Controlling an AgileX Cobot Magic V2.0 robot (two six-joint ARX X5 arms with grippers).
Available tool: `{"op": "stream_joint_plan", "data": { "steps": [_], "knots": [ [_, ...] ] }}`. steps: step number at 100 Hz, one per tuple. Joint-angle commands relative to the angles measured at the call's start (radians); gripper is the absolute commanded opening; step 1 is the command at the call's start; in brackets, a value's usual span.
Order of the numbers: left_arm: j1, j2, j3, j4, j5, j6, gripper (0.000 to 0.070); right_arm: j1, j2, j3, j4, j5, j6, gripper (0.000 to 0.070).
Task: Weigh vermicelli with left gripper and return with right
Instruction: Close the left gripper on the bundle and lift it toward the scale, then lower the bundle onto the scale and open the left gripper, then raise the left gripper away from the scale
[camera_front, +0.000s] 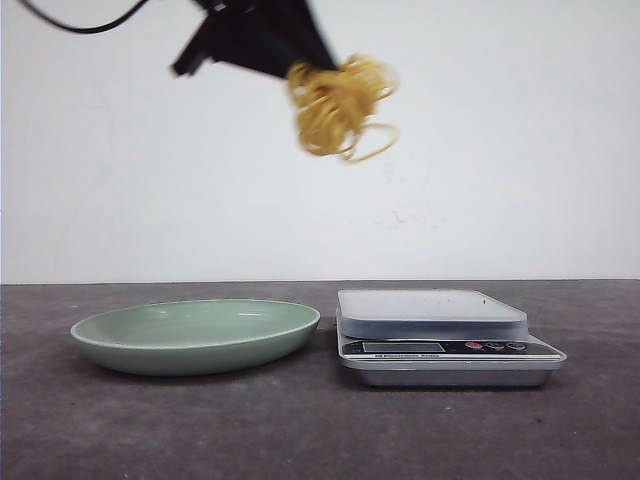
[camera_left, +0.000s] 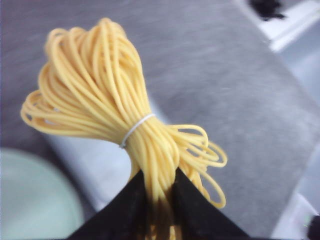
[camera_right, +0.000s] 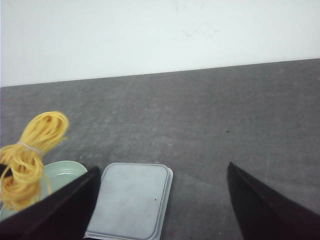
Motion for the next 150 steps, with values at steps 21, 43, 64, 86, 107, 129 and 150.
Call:
{"op": "stream_joint_plan", "data": {
  "steps": [21, 43, 64, 86, 107, 129, 150],
  "knots": [
    [-0.055, 0.156, 0.027, 0.138, -0.008, -0.027, 0.0004, 0.003, 0.002, 0.025, 0.006, -0.003, 0.014, 0.0509],
    [-0.058, 0.291, 0.027, 0.221, -0.008, -0.016, 0.0004, 0.003, 0.001, 0.025, 0.002, -0.003, 0.024, 0.0509],
    [-0.058, 0.384, 0.027, 0.288, 0.0, -0.007, 0.0004, 0.003, 0.001, 0.025, -0.008, -0.001, 0.024, 0.0509],
    [-0.059, 0.439, 0.027, 0.267, -0.001, 0.005, 0.0096, 0.003, 0.001, 0.025, -0.021, -0.002, 0.022, 0.051],
    [-0.06, 0.418, 0.031, 0.261, -0.023, 0.021, 0.0486, 0.003, 0.001, 0.025, -0.023, -0.004, 0.018, 0.0511],
    [-0.055, 0.225, 0.055, 0.151, -0.05, 0.074, 0.0486, 0.003, 0.003, 0.025, -0.023, -0.028, 0.004, 0.0511],
    [-0.066, -0.111, 0.059, 0.006, -0.259, 0.157, 0.0486, 0.003, 0.013, 0.025, -0.021, -0.041, 0.0, 0.0511]
  ]
}}
